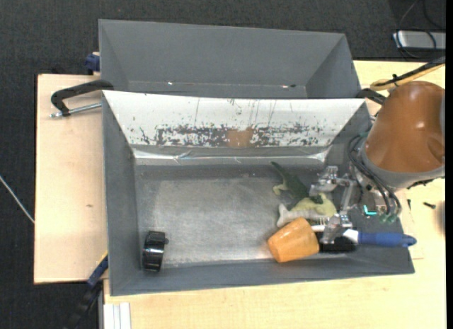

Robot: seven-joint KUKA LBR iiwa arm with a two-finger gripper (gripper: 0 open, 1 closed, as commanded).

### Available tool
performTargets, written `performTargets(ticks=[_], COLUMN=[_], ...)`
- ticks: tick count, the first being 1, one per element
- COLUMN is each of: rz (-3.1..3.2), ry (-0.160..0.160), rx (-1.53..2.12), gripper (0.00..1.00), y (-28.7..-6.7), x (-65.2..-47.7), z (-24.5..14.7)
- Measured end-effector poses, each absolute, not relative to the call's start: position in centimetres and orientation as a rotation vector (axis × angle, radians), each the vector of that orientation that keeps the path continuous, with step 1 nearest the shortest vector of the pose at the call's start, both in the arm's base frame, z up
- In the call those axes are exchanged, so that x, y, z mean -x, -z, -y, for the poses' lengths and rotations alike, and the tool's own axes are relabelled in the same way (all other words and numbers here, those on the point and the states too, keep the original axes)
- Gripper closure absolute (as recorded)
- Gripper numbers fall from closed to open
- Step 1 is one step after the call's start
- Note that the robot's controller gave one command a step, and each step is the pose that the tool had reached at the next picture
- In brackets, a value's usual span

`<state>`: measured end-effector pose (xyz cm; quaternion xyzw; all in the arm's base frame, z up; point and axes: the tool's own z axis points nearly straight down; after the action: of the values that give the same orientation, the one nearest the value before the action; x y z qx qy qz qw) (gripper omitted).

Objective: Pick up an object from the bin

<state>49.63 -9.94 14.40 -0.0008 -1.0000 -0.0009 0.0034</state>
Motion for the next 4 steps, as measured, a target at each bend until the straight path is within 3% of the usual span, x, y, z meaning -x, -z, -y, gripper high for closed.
performTargets(ticks=[1, 2, 3, 4], rz=[3.139, 3.068, 3.067, 3.009], ry=[0.001, 0.003, 0.001, 0.001], rx=[0.286, 0.709, 0.707, 0.931], gripper=[0.0, 0.0, 0.0, 0.0], y=[-8.5, -7.3, -7.4, -7.3], x=[-50.0, -50.0, -50.2, -50.2], z=[10.1, 9.2, 9.1, 6.3])
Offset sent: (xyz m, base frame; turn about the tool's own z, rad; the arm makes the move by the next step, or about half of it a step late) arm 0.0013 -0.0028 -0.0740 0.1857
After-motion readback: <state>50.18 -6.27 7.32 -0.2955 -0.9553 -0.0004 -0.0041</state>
